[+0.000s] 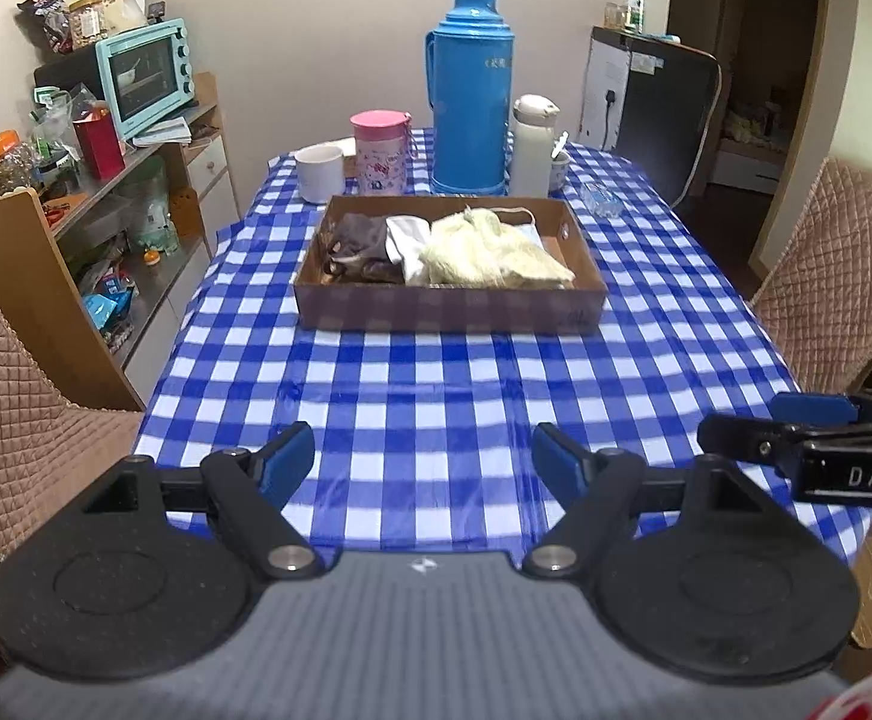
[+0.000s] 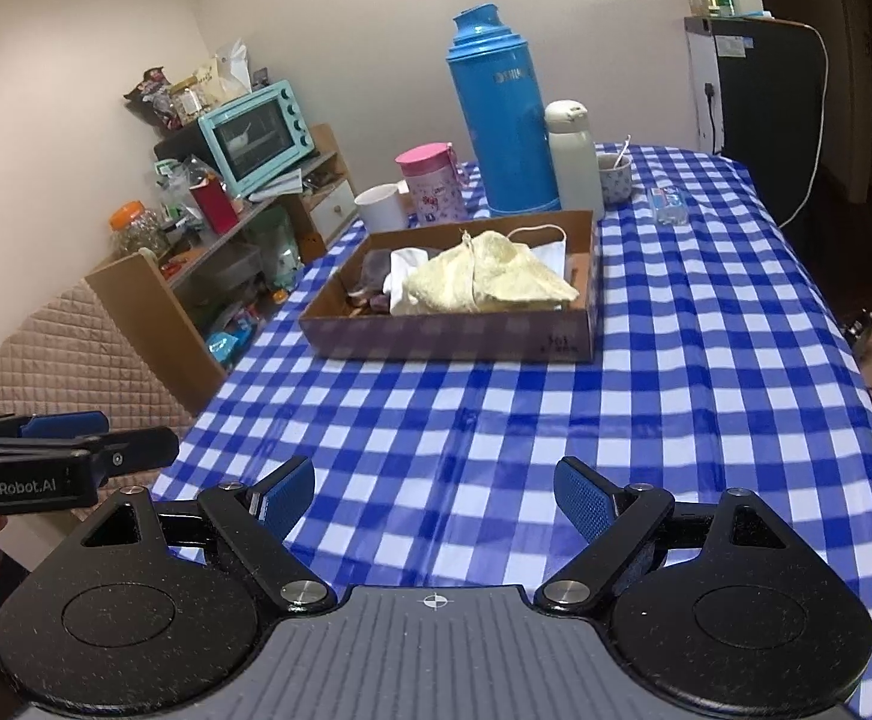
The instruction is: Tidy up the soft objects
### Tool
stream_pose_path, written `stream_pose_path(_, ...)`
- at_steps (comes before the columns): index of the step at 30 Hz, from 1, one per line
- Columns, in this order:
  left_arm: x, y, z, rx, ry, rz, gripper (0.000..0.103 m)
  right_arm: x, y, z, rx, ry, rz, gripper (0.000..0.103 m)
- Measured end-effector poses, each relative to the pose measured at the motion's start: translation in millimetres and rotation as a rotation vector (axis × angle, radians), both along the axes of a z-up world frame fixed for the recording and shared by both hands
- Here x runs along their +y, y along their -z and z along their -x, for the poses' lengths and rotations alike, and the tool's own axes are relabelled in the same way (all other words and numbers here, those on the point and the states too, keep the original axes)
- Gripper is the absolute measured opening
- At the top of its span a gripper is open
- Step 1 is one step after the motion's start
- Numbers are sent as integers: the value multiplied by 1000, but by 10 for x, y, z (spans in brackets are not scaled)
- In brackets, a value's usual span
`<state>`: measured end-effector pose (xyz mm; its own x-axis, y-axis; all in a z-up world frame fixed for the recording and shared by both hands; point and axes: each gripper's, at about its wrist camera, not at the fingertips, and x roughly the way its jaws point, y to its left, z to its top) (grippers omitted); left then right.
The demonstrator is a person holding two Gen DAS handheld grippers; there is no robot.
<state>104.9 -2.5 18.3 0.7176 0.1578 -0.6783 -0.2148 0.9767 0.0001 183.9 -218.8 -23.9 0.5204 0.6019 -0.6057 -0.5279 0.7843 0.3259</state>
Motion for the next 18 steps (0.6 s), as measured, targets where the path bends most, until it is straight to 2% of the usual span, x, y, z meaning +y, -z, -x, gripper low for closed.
stream_pose_path(8,41,108,162,61,47,38,78,84,10,250,29,21,44,87)
stream_pose_path(18,210,197,390,98,97,56,77,223,69,604,103,57,74,87)
